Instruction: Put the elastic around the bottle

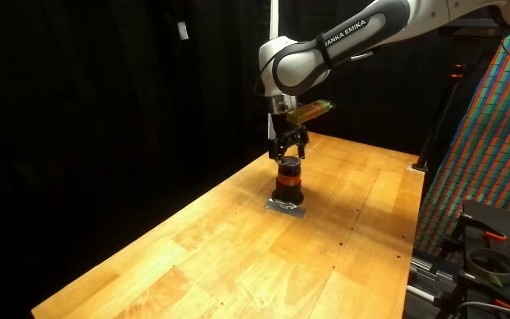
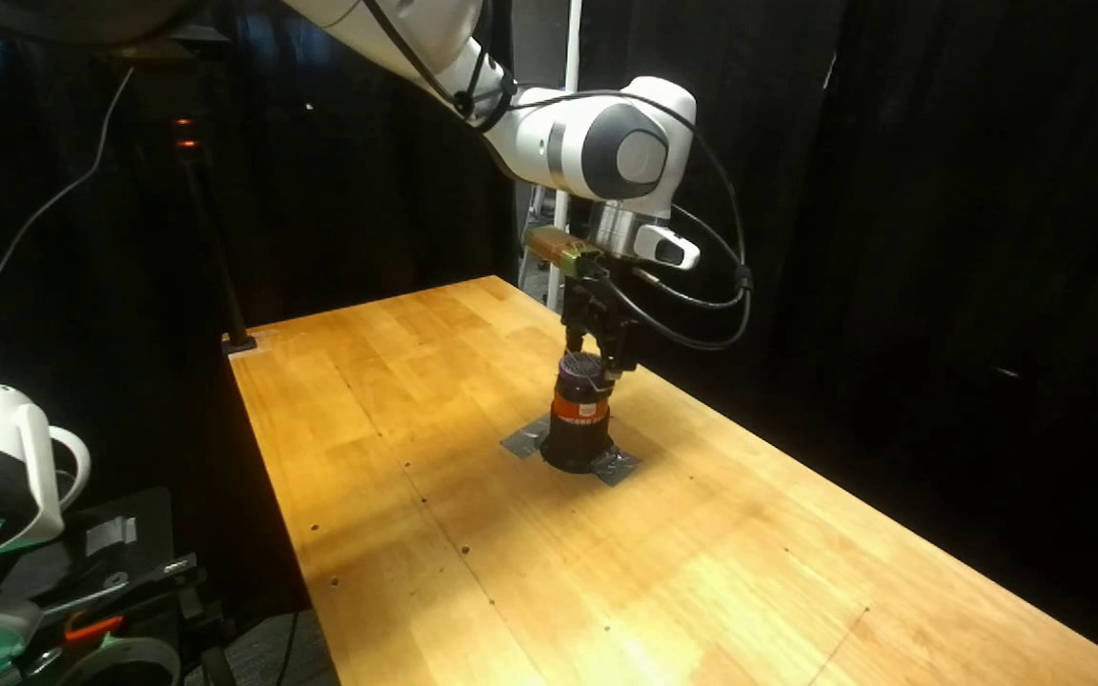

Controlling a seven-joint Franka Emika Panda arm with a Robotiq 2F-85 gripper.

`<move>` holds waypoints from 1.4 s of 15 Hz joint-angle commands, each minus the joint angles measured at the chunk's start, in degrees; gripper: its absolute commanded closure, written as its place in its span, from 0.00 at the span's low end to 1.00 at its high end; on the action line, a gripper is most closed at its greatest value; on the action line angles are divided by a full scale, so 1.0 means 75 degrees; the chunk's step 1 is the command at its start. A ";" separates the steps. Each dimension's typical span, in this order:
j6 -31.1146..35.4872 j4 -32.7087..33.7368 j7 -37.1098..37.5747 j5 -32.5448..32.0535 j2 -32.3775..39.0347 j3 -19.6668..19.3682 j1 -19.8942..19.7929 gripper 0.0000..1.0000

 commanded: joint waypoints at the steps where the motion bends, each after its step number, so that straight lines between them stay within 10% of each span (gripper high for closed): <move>1: 0.0012 0.0019 -0.0277 0.0143 -0.0017 -0.0016 0.0007 0.00; 21: 0.0795 0.0206 0.0129 0.0081 0.0499 -0.0213 0.0101 0.00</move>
